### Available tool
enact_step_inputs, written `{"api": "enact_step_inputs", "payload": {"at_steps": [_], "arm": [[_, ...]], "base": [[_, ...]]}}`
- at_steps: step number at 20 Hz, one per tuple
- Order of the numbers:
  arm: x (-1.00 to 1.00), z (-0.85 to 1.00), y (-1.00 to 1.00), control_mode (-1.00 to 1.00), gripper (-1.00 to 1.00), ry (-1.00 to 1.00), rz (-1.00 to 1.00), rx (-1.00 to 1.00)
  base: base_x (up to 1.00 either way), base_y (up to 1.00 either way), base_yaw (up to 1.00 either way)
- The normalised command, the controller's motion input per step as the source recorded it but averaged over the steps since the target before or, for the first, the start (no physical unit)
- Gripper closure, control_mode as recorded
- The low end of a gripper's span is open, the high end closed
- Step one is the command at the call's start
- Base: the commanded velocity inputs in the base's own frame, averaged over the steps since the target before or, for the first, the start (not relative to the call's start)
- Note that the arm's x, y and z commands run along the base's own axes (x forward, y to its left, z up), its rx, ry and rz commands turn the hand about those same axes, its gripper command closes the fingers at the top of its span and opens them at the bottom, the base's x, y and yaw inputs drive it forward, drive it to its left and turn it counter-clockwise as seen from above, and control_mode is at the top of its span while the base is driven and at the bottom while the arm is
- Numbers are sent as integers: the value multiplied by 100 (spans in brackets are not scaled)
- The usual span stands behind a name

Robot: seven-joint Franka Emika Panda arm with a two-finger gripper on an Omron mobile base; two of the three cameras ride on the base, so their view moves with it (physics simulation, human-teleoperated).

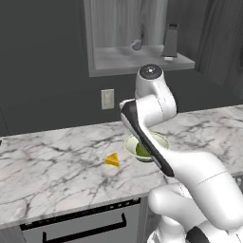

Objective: Pick the cheese from the fridge and the cheese grater from the cabinet and place them next to the salad bowl.

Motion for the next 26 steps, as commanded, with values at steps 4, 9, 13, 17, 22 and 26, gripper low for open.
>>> {"api": "enact_step_inputs", "payload": {"at_steps": [4,9,13,17,22,26], "arm": [[0,59,-17,-100,-100,0,-13,9],[0,55,-22,-100,-100,0,-5,12],[-2,36,-16,-100,-100,-8,-1,2],[-5,45,-10,-100,-100,-10,0,6],[0,42,-10,-100,-100,-9,0,6],[0,32,-11,-100,-100,-14,0,2]], "base": [[0,0,0],[0,0,0],[0,0,0],[0,0,0],[0,0,0],[0,0,0]]}}
